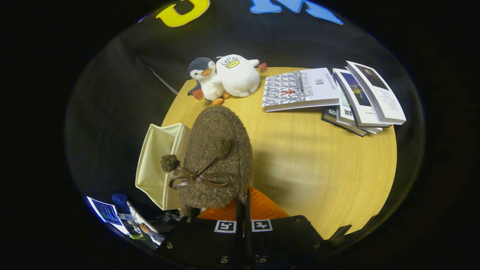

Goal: Open the storage box then place both shoes into the box .Put the left shoe in first, then the right shoe, with the right side of both shoes facing outward in a uniform manner.

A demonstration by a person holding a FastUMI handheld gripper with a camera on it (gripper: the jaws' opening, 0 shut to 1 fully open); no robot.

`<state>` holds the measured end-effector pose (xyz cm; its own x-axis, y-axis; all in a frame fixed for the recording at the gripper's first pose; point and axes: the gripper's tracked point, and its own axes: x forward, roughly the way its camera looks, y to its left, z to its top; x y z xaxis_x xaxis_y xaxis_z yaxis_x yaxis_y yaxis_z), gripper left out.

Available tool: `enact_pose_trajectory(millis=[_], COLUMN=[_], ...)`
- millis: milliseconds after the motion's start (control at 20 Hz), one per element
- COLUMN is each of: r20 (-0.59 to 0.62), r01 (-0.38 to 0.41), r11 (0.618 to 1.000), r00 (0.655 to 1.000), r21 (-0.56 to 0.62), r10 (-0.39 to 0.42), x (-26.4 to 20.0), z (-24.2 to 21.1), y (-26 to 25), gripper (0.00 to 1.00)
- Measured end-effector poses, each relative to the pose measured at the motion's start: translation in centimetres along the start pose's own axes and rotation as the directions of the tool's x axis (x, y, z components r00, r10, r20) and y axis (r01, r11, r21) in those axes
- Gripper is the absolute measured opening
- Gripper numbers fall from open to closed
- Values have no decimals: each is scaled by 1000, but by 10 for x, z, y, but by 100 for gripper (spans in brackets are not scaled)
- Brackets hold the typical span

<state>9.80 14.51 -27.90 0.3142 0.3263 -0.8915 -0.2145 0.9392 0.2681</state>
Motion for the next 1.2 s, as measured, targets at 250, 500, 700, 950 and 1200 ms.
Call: enact_pose_trajectory(millis=[250, 500, 700, 950, 1200], r20=[4, -40, -101, -146, -172], r01=[-73, -116, -109, -27, 58], r11=[994, 979, 967, 953, 935], r00=[997, 993, 991, 989, 977], r21=[-82, -167, -232, -302, -349], r10=[74, 111, 88, -18, -124], x=[-3, 27, 68, 120, 167], z=[23, 31, 26, 14, 7], y=[81, 159, 201, 213, 196], gripper=[1, 1, 1, 1, 1])
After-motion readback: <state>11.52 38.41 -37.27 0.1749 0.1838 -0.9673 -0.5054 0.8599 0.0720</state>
